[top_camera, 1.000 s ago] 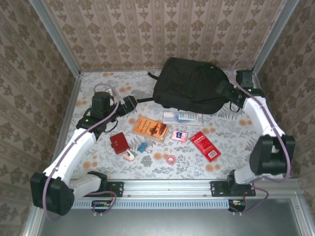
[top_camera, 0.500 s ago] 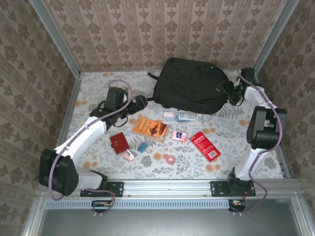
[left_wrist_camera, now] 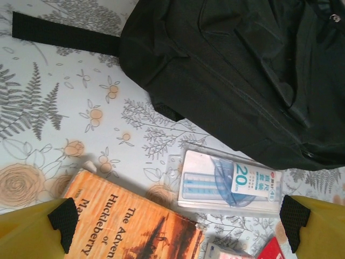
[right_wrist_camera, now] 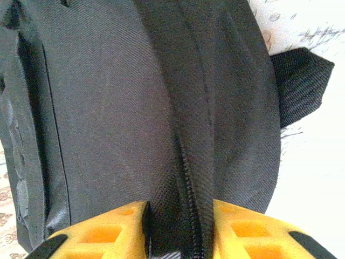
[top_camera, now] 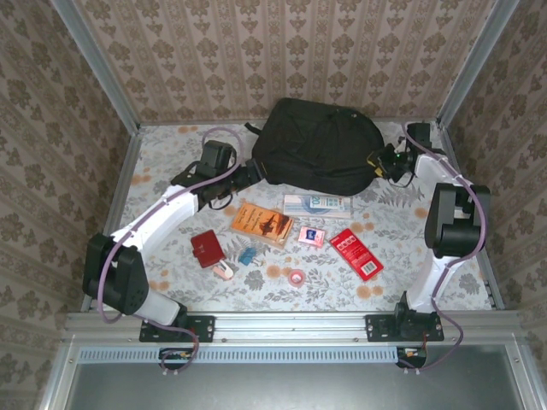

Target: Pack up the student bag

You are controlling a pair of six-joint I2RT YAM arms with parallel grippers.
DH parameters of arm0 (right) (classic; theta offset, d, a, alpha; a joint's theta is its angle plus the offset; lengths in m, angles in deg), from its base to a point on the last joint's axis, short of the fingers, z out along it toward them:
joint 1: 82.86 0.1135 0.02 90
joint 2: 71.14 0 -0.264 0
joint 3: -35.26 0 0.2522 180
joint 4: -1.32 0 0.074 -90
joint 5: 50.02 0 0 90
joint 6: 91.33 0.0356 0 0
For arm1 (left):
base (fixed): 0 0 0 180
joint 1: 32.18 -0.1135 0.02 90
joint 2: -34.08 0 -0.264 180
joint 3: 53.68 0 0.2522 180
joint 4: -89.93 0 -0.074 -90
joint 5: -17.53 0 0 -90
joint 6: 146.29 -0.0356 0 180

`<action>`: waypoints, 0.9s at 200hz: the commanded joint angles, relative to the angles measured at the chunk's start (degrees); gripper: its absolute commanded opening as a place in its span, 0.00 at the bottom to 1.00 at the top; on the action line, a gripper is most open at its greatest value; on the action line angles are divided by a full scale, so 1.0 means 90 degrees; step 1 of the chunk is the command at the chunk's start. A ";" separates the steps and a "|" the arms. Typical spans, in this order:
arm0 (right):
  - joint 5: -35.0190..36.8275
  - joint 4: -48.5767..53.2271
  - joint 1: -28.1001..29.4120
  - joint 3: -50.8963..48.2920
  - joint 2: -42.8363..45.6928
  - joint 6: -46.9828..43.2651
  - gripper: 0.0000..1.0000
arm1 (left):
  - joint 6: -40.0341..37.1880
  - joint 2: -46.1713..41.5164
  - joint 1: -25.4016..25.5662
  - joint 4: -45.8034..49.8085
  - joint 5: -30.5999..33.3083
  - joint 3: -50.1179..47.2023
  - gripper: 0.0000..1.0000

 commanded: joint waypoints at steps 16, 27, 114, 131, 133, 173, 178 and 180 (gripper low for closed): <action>-0.0313 -0.0386 0.0272 -0.0294 0.0460 0.0422 0.20 | -0.0238 -0.0197 -0.0005 0.0381 0.0505 0.0239 1.00; -0.0345 -0.0372 0.0370 -0.0248 0.0539 0.0458 0.16 | -0.0265 -0.0216 -0.0020 0.0430 0.0552 0.0276 1.00; 0.0270 0.0050 0.1623 -0.0258 0.1398 0.1022 0.24 | -0.0361 0.0084 -0.0133 0.1536 0.1212 0.1146 1.00; 0.0451 0.0020 0.2073 -0.0345 0.1539 0.1231 0.24 | -0.0298 0.0122 -0.0167 0.1590 0.1296 0.1158 1.00; 0.0474 0.0016 0.2128 -0.0355 0.1554 0.1250 0.24 | -0.0289 0.0124 -0.0171 0.1599 0.1314 0.1158 1.00; 0.0451 0.0794 0.2996 0.0005 0.1491 0.0359 0.68 | 0.0095 0.0078 -0.0557 0.1702 0.1507 0.0898 1.00; 0.0511 0.1021 0.3001 0.0084 0.1481 0.0115 0.74 | 0.0175 0.0080 -0.0645 0.1708 0.1481 0.0851 1.00; 0.0548 0.1106 0.3005 0.0102 0.1488 0.0021 0.75 | 0.0212 0.0079 -0.0671 0.1705 0.1468 0.0820 1.00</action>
